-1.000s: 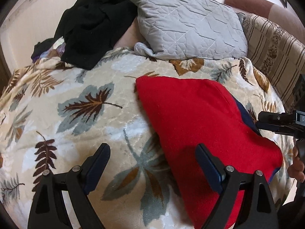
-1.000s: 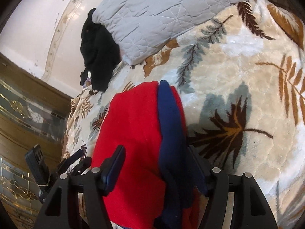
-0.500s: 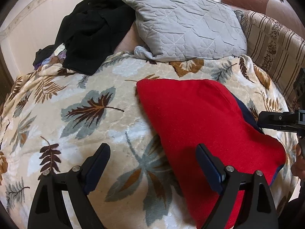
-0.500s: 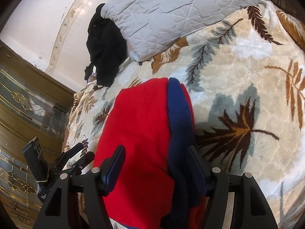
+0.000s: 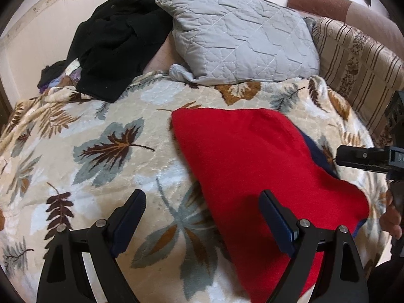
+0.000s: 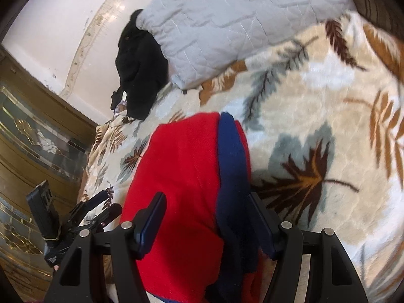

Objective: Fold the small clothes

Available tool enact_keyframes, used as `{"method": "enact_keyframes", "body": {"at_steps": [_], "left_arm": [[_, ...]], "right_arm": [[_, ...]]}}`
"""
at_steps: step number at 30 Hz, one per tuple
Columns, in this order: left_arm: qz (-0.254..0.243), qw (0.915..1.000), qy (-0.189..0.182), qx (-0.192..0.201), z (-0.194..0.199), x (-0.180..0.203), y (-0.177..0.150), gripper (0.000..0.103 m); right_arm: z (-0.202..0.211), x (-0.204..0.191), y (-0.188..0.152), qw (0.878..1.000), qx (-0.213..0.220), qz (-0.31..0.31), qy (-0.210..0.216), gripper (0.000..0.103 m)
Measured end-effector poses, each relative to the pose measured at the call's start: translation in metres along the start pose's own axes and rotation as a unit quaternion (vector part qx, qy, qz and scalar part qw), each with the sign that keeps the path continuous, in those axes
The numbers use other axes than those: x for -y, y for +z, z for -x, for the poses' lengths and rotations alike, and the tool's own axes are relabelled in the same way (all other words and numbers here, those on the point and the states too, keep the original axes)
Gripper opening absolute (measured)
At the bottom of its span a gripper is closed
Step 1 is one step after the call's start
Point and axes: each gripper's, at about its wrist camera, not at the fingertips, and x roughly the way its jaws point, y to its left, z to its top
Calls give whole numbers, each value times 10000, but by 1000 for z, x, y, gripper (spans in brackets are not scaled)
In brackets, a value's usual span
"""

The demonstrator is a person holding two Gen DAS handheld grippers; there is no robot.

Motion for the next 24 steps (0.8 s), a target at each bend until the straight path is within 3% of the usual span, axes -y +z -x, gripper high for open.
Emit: {"method": "enact_keyframes", "body": {"at_steps": [7, 13, 16, 20, 24], "left_arm": [[340, 9968, -497, -516, -12, -6, -8, 91], [602, 9940, -778, -488, -1, -16, -6, 91], [698, 9848, -1407, -741, -7, -18, -6, 91], [973, 9708, -1910, -1074, -22, -23, -8, 91], [1252, 9461, -2640, -1394, -43, -22, -13, 91]], "right_arm": [[-31, -7, -17, 9956, -798, 156, -473, 70], [-20, -3, -16, 9980, -578, 14, -241, 70], [-21, 10, -12, 9980, -583, -190, -163, 70], [-22, 43, -7, 9949, -569, -817, 175, 70], [-39, 74, -5, 9810, -790, -1519, 914, 71]]}}
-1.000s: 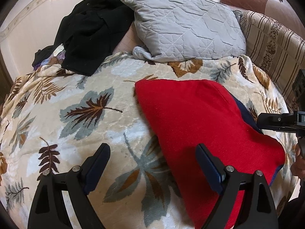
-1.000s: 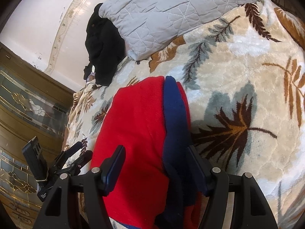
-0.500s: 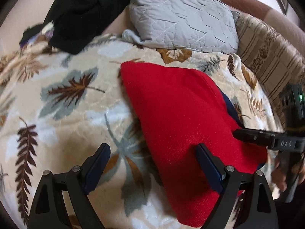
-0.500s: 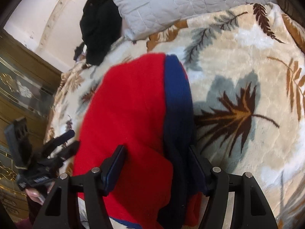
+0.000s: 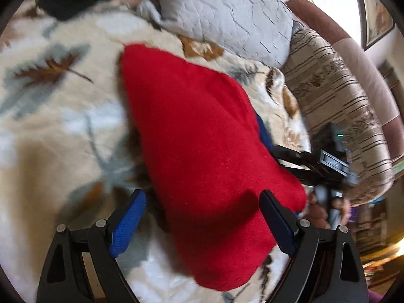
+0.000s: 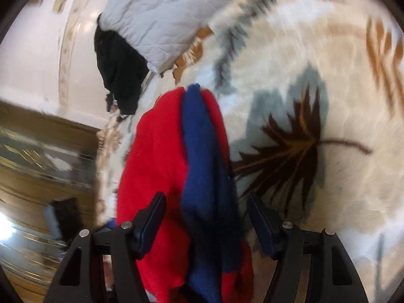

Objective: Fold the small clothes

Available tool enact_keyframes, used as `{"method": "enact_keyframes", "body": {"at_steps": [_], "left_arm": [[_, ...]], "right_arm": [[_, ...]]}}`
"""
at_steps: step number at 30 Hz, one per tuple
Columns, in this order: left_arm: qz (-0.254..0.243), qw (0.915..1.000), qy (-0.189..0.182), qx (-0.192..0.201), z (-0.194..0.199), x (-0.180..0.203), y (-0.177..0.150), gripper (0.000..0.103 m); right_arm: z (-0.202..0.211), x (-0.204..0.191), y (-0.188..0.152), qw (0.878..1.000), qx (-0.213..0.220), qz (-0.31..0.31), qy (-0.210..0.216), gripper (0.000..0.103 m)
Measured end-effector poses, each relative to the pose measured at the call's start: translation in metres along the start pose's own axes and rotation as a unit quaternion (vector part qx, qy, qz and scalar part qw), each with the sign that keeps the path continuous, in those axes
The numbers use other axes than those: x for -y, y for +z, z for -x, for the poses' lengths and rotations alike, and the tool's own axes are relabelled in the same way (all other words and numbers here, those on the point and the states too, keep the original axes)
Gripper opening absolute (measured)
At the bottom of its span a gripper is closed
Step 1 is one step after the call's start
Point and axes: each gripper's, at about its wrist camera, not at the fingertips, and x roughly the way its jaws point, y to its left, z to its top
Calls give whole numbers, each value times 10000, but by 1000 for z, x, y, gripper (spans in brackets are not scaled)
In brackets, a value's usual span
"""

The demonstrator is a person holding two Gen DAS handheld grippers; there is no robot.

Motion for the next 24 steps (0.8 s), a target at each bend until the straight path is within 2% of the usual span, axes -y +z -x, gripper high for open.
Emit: {"method": "enact_keyframes", "body": {"at_steps": [2, 4, 6, 10, 12, 14, 15, 17, 20, 24], "left_arm": [[131, 9995, -245, -159, -11, -3, 0, 91], [293, 9989, -340, -143, -16, -8, -1, 91], [415, 9980, -459, -95, -19, -11, 0, 91], [495, 9976, -475, 84, -15, -10, 0, 76], [391, 9982, -431, 160, -13, -7, 0, 69], [286, 9985, -385, 254, -10, -3, -1, 61], [235, 9986, -367, 299, -8, -1, -1, 59], [134, 9986, -361, 375, -4, 1, -1, 53], [-39, 9983, -297, 508, 6, 7, -3, 50], [-310, 9968, -140, 728, 34, 17, -12, 49]], "right_arm": [[-5, 0, 4, 9994, -18, -14, 337, 77], [-13, -5, 4, 9982, -104, 39, 583, 80], [-24, -13, 3, 9989, -117, 134, 427, 80], [-36, -29, -2, 9990, 4, 326, 305, 80], [-40, -36, -5, 9990, 27, 411, 175, 78], [-42, -45, -11, 9987, 2, 495, 121, 64], [-42, -49, -13, 9985, 61, 545, 47, 62], [-36, -56, -17, 9976, 168, 675, -61, 51], [-23, -72, -26, 9950, 348, 922, -166, 46], [-11, -96, -49, 9887, 534, 1363, -330, 45]]}}
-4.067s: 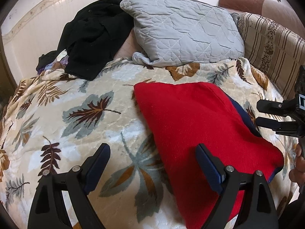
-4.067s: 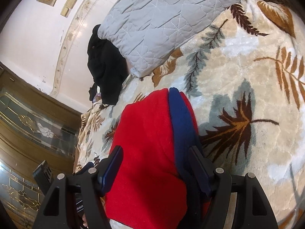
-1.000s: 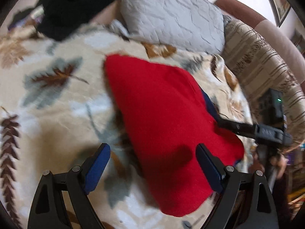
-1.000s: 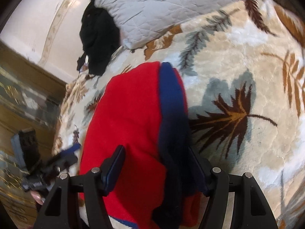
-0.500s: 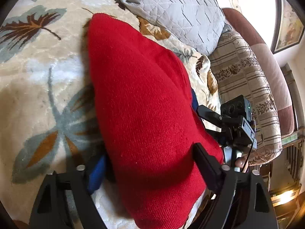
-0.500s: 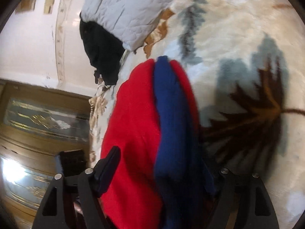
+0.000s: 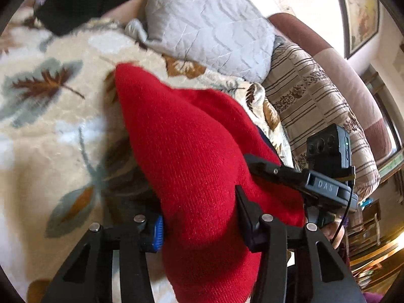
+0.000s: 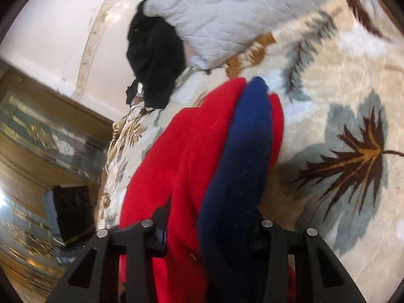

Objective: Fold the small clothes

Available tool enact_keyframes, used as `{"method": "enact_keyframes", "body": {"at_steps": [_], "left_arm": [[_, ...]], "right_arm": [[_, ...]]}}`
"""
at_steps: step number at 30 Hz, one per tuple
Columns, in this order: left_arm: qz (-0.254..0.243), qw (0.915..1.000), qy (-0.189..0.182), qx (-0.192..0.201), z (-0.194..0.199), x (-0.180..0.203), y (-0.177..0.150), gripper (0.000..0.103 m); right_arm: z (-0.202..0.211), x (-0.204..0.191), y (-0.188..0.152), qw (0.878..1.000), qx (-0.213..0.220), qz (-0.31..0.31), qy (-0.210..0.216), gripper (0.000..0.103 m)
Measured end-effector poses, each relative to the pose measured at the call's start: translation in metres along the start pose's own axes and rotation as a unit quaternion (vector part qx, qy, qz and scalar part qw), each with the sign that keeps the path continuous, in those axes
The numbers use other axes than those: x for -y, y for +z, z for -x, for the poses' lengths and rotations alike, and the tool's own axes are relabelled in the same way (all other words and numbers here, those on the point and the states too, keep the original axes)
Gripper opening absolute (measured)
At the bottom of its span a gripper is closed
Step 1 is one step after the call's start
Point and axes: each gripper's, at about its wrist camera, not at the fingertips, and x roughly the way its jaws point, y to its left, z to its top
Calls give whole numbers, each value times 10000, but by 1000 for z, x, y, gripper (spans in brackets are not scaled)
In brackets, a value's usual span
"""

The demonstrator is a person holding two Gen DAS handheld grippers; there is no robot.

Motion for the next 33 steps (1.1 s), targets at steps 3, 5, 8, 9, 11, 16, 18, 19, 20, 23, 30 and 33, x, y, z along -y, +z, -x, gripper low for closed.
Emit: {"method": "enact_keyframes", "body": {"at_steps": [3, 5, 8, 9, 11, 16, 18, 19, 20, 23, 30, 33], "left_arm": [[-107, 9998, 131, 113, 22, 9, -12, 49], [-103, 9995, 228, 175, 35, 11, -25, 49], [-124, 9984, 529, 128, 49, 14, -51, 49], [-166, 9978, 640, 98, 49, 15, -60, 50], [-205, 9951, 971, -45, 47, 10, -82, 55], [-257, 9854, 1674, 153, 60, 10, -105, 64], [-475, 9794, 1901, 499, 79, 21, -109, 66], [-612, 9734, 2077, 743, 91, 27, -116, 71], [-669, 9704, 2168, 828, 96, 30, -122, 75], [-665, 9632, 2499, 737, 95, 28, -139, 75], [-699, 9511, 2960, 539, 83, 37, -148, 76], [-956, 9310, 3407, 896, 101, 59, -149, 76]], "right_arm": [[10, -17, -12, 9998, 97, 155, 78, 45], [14, -33, -24, 9993, 97, 371, 42, 45], [16, -41, -50, 9992, 40, 397, 62, 45], [15, -41, -58, 9994, -7, 351, 50, 45], [2, -41, -80, 9983, -317, 351, -352, 46], [8, -57, -98, 9934, -177, 508, -1015, 60], [33, -64, -104, 9912, 226, 581, -1168, 60], [42, -66, -109, 9895, 375, 636, -1242, 60], [58, -71, -115, 9854, 676, 746, -1375, 60], [79, -87, -125, 9792, 1076, 1103, -1317, 60], [28, -77, -144, 9888, -135, 903, -1181, 56], [47, -90, -138, 9901, 57, 889, -1081, 55]]}}
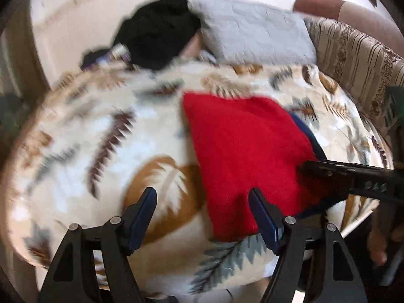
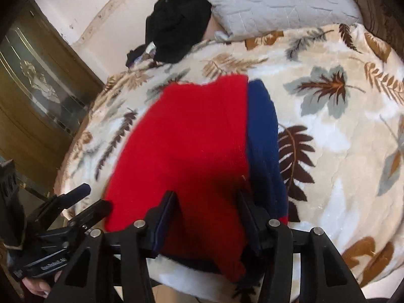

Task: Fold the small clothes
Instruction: 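Lift both tools up and away from the folded red sweater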

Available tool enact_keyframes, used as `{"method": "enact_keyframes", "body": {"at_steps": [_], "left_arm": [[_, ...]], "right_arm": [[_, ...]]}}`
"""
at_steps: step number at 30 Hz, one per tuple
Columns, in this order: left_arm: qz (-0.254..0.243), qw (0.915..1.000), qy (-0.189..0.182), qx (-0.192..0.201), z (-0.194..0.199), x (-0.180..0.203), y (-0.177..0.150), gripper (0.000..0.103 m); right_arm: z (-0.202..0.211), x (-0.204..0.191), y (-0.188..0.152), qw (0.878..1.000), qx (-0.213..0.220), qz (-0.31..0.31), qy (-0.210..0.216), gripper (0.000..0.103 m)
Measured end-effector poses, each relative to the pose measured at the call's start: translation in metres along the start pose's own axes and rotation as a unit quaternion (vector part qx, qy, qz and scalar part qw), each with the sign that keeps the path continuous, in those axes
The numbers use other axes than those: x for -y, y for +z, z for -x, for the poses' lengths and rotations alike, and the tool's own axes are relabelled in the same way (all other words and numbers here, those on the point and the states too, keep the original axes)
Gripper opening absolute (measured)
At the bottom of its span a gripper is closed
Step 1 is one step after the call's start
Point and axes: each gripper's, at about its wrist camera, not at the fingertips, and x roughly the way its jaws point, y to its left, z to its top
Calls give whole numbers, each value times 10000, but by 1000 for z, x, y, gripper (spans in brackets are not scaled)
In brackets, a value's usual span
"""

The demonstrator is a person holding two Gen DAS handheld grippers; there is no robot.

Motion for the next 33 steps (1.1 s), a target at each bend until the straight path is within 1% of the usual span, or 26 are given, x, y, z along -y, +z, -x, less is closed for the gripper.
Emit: {"method": "enact_keyframes", "body": {"at_steps": [1, 2, 4, 5, 6, 7, 9, 11, 12, 13, 16, 20, 23, 27, 33], "left_arm": [[-4, 9999, 108, 131, 10, 0, 3, 78], [-2, 9994, 243, 260, 21, 1, 6, 80], [-3, 9975, 465, 532, 42, 2, 10, 83], [-15, 9954, 599, 751, 57, 4, 13, 87], [-17, 9942, 657, 852, 62, 6, 16, 88], [-3, 9918, 737, 1048, 76, 8, 18, 91], [51, 9886, 800, 1271, 92, 9, 20, 94], [124, 9858, 873, 1428, 106, 9, 22, 98], [147, 9842, 927, 1499, 114, 10, 23, 98], [171, 9821, 1026, 1572, 122, 10, 23, 99], [220, 9790, 1210, 1625, 135, 12, 23, 99], [257, 9767, 1305, 1687, 148, 12, 20, 99], [307, 9734, 1425, 1768, 160, 10, 19, 99], [385, 9703, 1482, 1872, 170, 5, 17, 99], [509, 9687, 1525, 1892, 178, -4, 13, 99]], "right_arm": [[7, -2, 2, 9999, 123, 35, -42, 55], [21, -8, 4, 9991, 331, 174, -209, 55], [42, -20, 4, 9963, 609, 420, -434, 55], [55, -28, 4, 9943, 764, 540, -514, 56], [63, -32, 2, 9931, 856, 590, -551, 56], [75, -37, 2, 9913, 984, 632, -613, 58], [100, -49, 0, 9856, 1273, 729, -845, 62], [118, -57, -5, 9807, 1415, 817, -1071, 67], [128, -61, -8, 9782, 1476, 863, -1174, 68], [134, -64, -9, 9770, 1512, 889, -1212, 68], [155, -72, -17, 9734, 1576, 949, -1368, 70], [169, -87, -27, 9693, 1567, 1080, -1557, 70], [178, -97, -36, 9666, 1587, 1157, -1647, 70], [183, -109, -44, 9628, 1594, 1267, -1779, 70], [180, -118, -53, 9660, 1472, 1243, -1726, 70]]}}
